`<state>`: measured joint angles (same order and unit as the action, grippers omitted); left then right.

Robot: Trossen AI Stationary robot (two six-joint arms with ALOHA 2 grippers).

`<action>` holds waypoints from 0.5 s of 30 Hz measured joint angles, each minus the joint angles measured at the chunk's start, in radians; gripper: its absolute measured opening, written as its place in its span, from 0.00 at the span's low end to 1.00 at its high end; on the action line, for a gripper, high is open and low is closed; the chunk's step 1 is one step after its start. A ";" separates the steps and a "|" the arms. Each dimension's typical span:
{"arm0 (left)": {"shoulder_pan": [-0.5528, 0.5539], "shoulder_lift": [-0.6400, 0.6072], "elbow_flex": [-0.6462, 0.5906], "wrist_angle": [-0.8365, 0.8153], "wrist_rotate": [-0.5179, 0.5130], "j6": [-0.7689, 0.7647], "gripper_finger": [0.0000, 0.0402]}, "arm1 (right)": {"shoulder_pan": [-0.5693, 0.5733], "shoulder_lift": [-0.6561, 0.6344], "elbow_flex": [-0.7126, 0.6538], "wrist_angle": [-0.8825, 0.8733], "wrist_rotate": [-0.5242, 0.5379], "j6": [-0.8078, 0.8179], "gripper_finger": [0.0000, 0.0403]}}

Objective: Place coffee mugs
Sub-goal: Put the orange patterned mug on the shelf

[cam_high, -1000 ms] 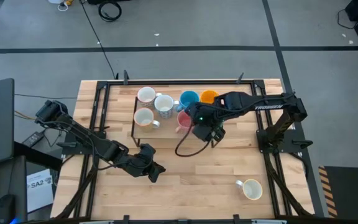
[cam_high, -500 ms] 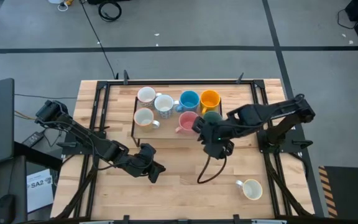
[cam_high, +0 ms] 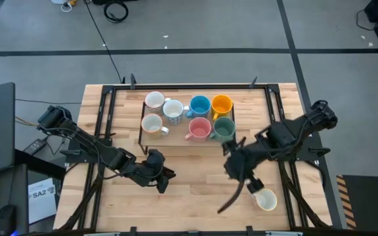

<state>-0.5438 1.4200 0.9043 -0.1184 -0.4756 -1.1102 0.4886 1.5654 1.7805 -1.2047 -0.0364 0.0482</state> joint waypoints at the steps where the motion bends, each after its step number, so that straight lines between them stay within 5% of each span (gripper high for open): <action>1: 0.000 0.000 0.000 0.010 -0.012 0.024 0.22 | 0.016 0.001 0.000 -0.018 -0.018 0.060 0.24; 15: -0.039 0.211 0.001 0.716 -0.037 0.517 0.22 | 0.345 0.001 -0.087 -0.139 0.096 0.492 0.24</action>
<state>-0.5825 1.6315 0.9051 0.5976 -0.5121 -0.5937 0.8332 1.5661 1.6934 -1.3438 0.0591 0.5400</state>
